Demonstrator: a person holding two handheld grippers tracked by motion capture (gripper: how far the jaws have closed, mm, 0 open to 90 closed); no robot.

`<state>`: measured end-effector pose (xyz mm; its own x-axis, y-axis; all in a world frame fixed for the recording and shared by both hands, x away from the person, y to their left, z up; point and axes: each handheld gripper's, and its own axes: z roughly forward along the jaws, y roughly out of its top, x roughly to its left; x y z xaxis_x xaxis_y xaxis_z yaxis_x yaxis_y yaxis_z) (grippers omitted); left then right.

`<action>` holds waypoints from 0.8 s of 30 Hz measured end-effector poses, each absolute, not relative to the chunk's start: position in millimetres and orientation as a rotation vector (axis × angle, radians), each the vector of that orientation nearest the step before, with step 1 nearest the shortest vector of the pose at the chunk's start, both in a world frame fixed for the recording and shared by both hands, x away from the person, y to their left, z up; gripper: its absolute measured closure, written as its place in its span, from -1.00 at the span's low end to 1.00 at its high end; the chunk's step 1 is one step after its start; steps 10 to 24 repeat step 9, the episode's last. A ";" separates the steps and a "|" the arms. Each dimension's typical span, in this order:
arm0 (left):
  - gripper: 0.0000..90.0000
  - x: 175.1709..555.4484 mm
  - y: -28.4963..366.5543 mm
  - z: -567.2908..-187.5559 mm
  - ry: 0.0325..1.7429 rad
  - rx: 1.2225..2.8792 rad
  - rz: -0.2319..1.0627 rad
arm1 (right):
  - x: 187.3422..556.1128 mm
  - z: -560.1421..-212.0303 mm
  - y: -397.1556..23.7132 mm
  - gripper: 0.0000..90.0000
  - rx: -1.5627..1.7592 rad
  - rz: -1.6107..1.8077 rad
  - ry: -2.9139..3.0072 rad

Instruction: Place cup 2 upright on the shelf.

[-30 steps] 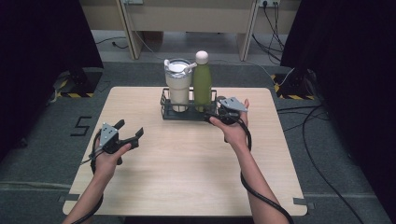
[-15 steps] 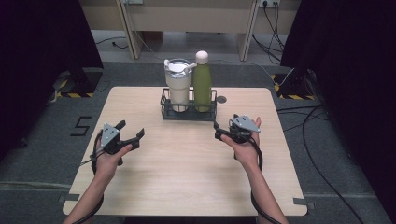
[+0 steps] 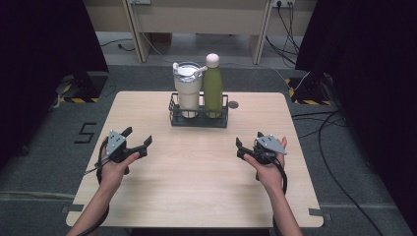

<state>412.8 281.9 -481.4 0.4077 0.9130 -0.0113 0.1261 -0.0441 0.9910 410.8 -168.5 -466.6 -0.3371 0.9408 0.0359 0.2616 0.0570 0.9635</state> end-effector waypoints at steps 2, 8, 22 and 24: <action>-0.73 412.8 281.7 -481.6 0.974 1.489 0.838 | 407.6 -467.4 -169.8 -0.67 1.220 1.313 1.676; -0.73 412.4 280.7 -482.6 0.977 1.492 0.836 | 399.2 -471.8 -172.8 -0.67 1.226 1.309 1.675; -0.73 412.3 280.7 -483.0 0.978 1.493 0.835 | 398.2 -473.4 -172.8 -0.67 1.227 1.310 1.675; -0.73 412.3 280.7 -483.0 0.978 1.493 0.835 | 398.2 -473.4 -172.8 -0.67 1.227 1.310 1.675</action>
